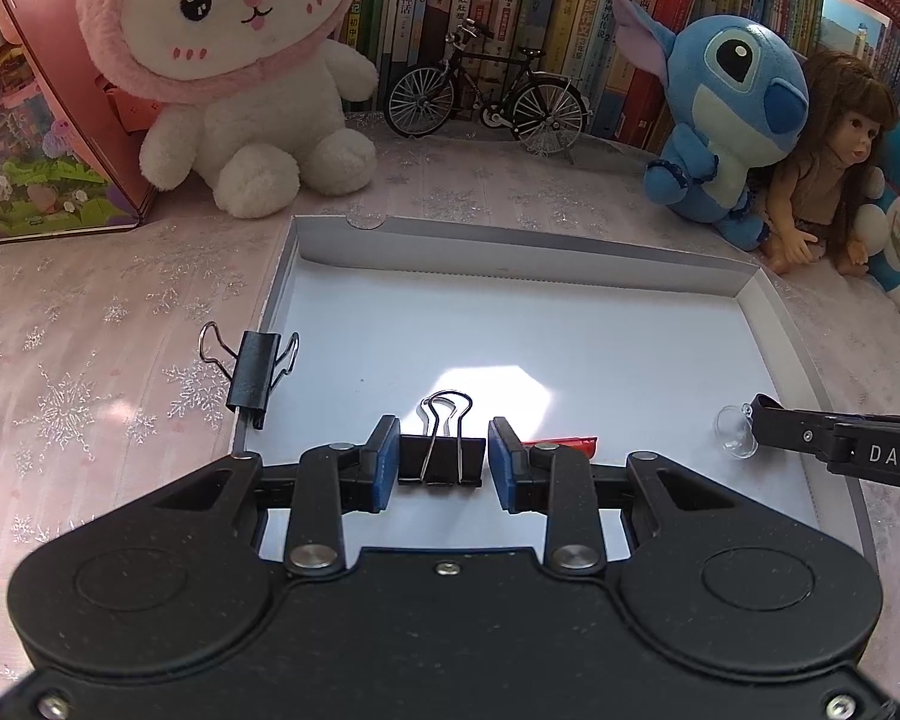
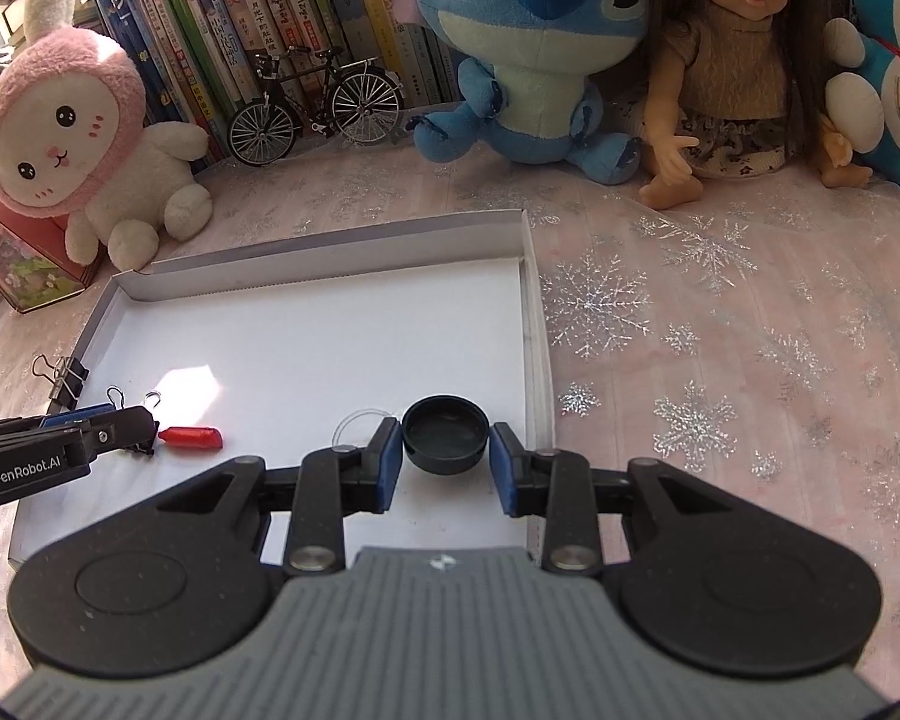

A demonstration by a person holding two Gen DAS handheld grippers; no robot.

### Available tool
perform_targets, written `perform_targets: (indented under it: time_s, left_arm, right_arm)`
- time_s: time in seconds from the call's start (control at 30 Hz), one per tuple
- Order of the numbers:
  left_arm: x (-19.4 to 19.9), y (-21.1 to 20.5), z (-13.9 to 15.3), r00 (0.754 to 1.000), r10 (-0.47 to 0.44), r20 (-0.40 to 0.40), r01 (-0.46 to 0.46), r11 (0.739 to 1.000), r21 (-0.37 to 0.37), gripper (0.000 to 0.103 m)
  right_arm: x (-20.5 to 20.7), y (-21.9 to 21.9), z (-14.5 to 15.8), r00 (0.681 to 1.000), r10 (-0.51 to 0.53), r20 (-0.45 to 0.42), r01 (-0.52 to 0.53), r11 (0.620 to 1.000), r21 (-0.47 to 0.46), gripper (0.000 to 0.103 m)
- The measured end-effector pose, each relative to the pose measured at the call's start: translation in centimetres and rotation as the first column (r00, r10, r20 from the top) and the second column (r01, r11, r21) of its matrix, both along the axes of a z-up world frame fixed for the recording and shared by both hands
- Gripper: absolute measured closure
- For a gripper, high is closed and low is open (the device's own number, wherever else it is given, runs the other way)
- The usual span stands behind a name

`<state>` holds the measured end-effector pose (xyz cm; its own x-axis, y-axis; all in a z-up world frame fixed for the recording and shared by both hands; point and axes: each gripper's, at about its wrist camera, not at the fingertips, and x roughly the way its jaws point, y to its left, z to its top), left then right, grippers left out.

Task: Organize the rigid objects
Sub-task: 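Lower and open the left tool releasing the binder clip while the right tool releases the black lid, then withdraw both tools from the tray toward the objects on the cloth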

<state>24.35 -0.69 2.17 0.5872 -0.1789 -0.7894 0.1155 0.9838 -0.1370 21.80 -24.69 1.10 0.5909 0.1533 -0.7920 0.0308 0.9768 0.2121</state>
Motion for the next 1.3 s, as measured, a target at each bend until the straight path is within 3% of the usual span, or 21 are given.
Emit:
perform_targets:
  time_s: [0.1, 0.23, 0.5, 0.77, 1.3]
  left_arm:
    - [-0.1, -0.2, 0.2, 1.0, -0.005, 0.009, 0.005, 1.0, 0.0, 0.073]
    - [-0.3, -0.3, 0.5, 1.0, -0.014, 0.021, 0.014, 1.0, -0.003, 0.073]
    - [-0.6, -0.4, 0.8, 0.999, -0.02, 0.028, 0.021, 1.0, -0.011, 0.07]
    - [-1.6, -0.4, 2.0, 0.998, -0.037, 0.059, 0.039, 0.999, -0.031, 0.057]
    - [-4.7, -1.0, 3.4, 0.989, -0.078, 0.129, 0.076, 0.997, 0.023, 0.048]
  right_arm:
    - [-0.1, 0.0, 0.1, 1.0, 0.0, 0.008, 0.0, 1.0, 0.007, 0.061]
    - [-0.1, -0.1, 0.2, 1.0, 0.002, 0.013, -0.002, 1.0, 0.017, 0.047]
    - [-0.3, -0.2, 0.5, 1.0, 0.004, 0.021, -0.005, 1.0, 0.03, 0.047]
    - [-0.9, 0.0, 1.0, 0.999, 0.02, 0.035, -0.021, 0.999, 0.035, 0.046]
    - [-3.2, 1.0, 1.8, 0.994, 0.075, 0.077, -0.075, 0.997, -0.007, 0.042]
